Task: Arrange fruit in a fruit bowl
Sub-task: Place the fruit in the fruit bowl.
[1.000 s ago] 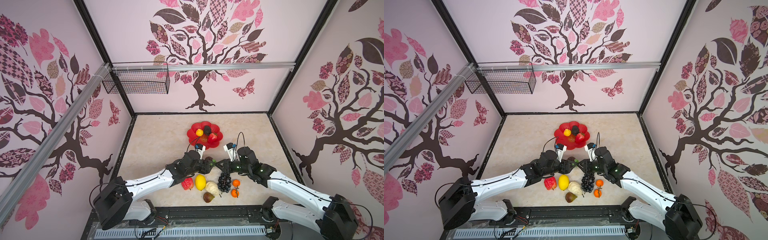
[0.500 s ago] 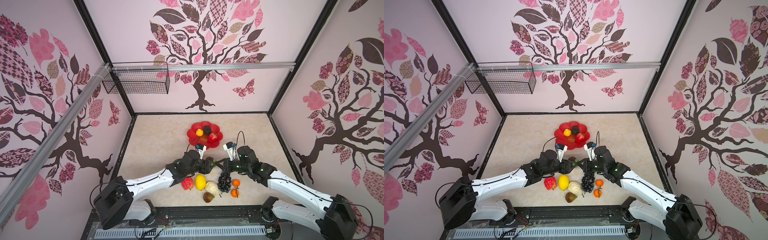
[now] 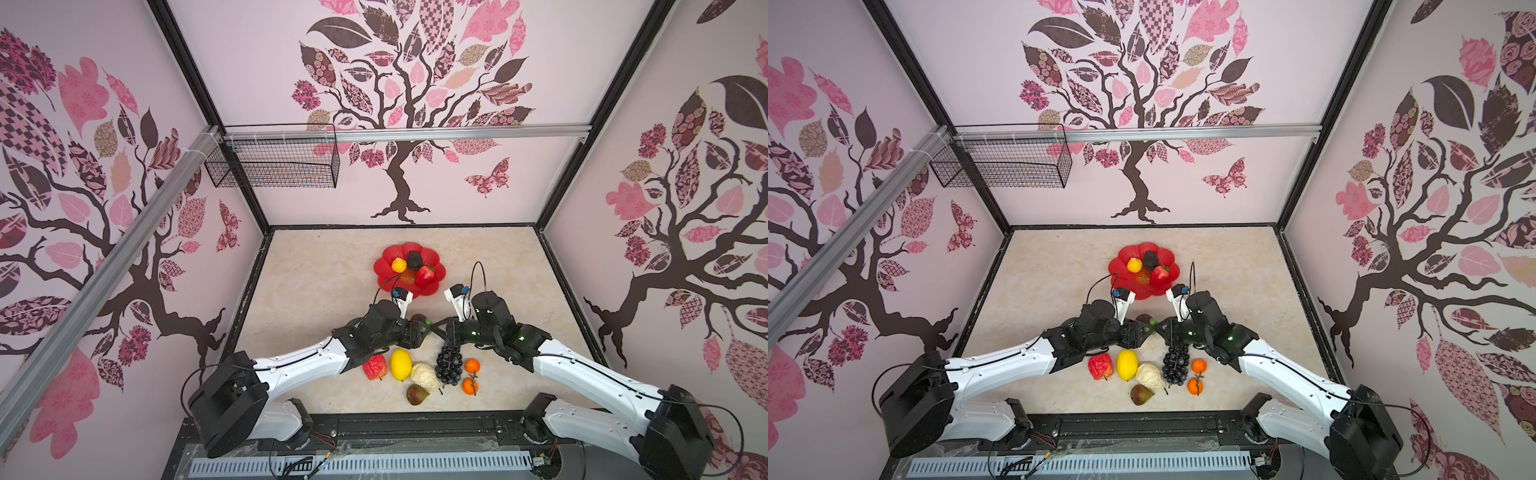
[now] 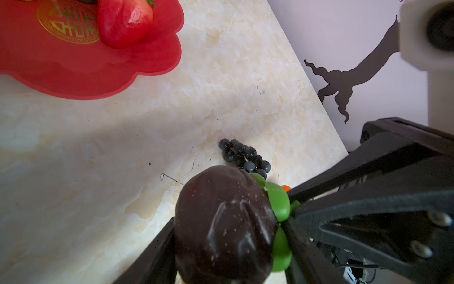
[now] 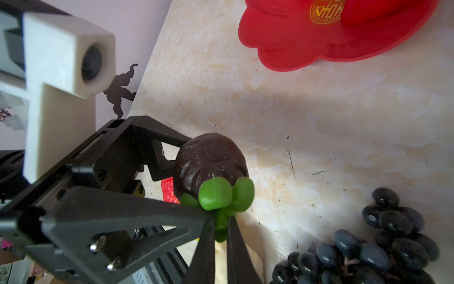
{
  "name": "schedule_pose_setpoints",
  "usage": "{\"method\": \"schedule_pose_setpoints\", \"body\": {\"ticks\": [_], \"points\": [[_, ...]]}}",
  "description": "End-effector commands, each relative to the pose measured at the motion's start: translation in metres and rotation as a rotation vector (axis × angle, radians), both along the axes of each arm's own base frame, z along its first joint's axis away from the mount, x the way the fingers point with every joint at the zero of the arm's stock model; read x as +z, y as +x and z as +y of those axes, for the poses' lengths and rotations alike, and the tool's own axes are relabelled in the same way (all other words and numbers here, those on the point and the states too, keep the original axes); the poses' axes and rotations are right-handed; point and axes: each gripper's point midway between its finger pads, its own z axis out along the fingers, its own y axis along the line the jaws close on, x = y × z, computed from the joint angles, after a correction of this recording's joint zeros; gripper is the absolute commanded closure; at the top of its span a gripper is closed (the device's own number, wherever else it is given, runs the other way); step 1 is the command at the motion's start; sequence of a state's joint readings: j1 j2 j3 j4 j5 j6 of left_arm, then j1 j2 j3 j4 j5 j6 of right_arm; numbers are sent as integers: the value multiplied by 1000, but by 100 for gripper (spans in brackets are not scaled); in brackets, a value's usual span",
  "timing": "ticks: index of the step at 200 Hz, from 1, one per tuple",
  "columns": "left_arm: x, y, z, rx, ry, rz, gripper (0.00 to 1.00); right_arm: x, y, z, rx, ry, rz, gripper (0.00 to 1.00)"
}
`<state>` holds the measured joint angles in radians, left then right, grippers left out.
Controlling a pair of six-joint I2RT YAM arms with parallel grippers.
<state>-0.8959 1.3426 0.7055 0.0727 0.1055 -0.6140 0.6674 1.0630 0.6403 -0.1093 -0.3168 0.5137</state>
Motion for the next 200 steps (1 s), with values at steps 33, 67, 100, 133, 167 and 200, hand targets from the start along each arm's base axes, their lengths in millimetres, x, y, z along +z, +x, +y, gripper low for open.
{"method": "schedule_pose_setpoints", "body": {"ticks": [33, 67, 100, 133, 167, 200], "points": [[7, 1, 20, 49, 1, -80, 19, 3, 16, -9, -49, -101, -44, 100], [19, 3, 38, 100, 12, -148, 16, 2, 23, -15, -65, -161, -63, 100], [34, 11, 91, 269, 134, -271, 16, 8, 34, -20, -82, -241, -95, 100], [57, 9, 154, 454, 210, -410, 12, 17, 59, -25, -101, -397, -120, 100], [67, -2, 201, 583, 217, -503, 10, 34, 90, -15, -83, -503, -152, 100], [63, -7, 216, 620, 224, -534, 9, 37, 121, -2, -69, -549, -135, 100]]}}
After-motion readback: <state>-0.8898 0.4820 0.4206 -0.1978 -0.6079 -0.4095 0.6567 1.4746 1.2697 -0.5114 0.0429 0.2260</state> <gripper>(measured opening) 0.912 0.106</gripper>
